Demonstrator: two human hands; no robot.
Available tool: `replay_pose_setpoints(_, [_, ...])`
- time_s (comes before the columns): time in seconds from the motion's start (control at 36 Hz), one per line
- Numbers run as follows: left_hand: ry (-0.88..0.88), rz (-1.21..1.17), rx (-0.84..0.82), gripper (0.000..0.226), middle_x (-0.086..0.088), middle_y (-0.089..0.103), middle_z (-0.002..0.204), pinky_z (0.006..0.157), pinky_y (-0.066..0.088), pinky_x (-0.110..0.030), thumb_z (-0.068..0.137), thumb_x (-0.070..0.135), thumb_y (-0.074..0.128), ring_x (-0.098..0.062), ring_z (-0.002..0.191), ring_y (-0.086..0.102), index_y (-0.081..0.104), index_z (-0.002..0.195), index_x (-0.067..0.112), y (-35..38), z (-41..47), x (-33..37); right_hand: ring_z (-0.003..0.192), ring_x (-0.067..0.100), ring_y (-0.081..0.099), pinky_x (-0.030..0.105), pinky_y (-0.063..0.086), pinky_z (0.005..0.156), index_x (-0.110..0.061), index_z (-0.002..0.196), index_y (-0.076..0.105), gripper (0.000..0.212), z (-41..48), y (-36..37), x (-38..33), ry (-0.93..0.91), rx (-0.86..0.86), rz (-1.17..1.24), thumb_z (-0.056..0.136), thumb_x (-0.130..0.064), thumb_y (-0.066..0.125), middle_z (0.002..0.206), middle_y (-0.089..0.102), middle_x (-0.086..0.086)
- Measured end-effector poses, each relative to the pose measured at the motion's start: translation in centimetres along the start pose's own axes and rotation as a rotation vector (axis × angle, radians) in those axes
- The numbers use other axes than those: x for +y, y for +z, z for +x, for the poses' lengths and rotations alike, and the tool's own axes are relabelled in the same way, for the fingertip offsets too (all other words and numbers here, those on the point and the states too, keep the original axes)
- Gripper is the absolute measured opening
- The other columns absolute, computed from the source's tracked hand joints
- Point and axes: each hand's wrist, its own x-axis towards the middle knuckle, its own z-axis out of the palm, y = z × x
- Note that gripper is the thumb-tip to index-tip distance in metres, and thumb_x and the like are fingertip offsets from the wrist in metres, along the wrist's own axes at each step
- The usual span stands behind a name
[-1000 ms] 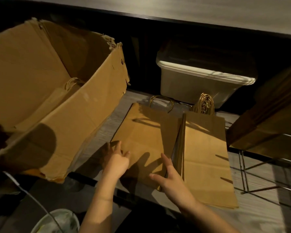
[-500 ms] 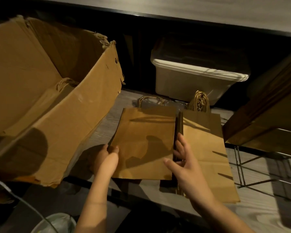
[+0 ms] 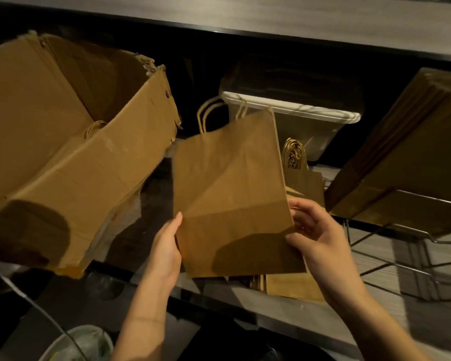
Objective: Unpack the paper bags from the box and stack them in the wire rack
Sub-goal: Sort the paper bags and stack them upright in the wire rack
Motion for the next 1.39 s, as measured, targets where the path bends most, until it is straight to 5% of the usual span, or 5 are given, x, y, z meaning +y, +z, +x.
replay_pose_setpoints(0.42, [0.221,0.019,-0.22,0.057,0.003,0.041,0.146,0.104,0.03,-0.03,0.098,0.023,0.044,-0.009,0.119,0.046,0.019,0.15,0.027,9.2,-7.4,-2.1,0.098,-0.006,0.058,0.009,0.048,0.082,-0.044,0.103,0.049,0.059,-0.9,-9.5,-1.0,-0.361,0.378,-0.204,0.083,0.01,0.056,0.099,0.059,-0.022])
replay_pose_setpoints(0.75, [0.489,0.172,-0.236,0.045,0.033,0.051,0.099,0.101,0.029,-0.023,0.099,0.02,0.039,0.011,0.102,0.046,0.03,0.14,0.038,17.3,-12.7,-3.7,0.106,0.019,0.056,0.045,0.051,0.088,-0.032,0.117,0.041,0.058,1.9,-17.0,-0.6,-0.654,0.57,-0.238,0.08,0.009,0.056,0.111,0.053,-0.004])
replay_pose_setpoints(0.94, [0.554,0.381,-0.324,0.034,0.041,0.052,0.117,0.097,0.031,-0.016,0.1,0.027,0.035,0.016,0.118,0.043,0.046,0.113,0.057,20.2,-13.4,-4.5,0.111,0.023,0.053,0.04,0.047,0.096,-0.033,0.119,0.035,0.057,1.7,-20.3,-0.6,-0.715,0.591,-0.168,0.078,0.002,0.056,0.117,0.049,0.003])
replay_pose_setpoints(1.08, [0.563,0.423,-0.333,0.044,0.02,0.036,0.144,0.116,0.022,-0.032,0.099,0.03,0.038,0.004,0.133,0.029,0.034,0.142,0.033,21.9,-13.6,-4.8,0.114,0.023,0.051,0.043,0.044,0.099,-0.027,0.122,0.034,0.052,1.7,-21.9,-0.4,-0.704,0.606,-0.124,0.082,-0.006,0.059,0.122,0.046,0.009])
replay_pose_setpoints(1.39, [0.674,0.519,-0.26,0.037,-0.003,0.052,0.133,0.09,0.038,-0.013,0.102,0.023,0.032,-0.005,0.122,0.049,0.042,0.137,0.015,27.6,-13.0,-3.6,0.121,0.021,0.048,0.046,0.043,0.102,-0.025,0.132,0.031,0.058,3.1,-24.3,0.1,-0.672,0.743,-0.018,0.086,-0.038,0.064,0.131,0.042,0.014])
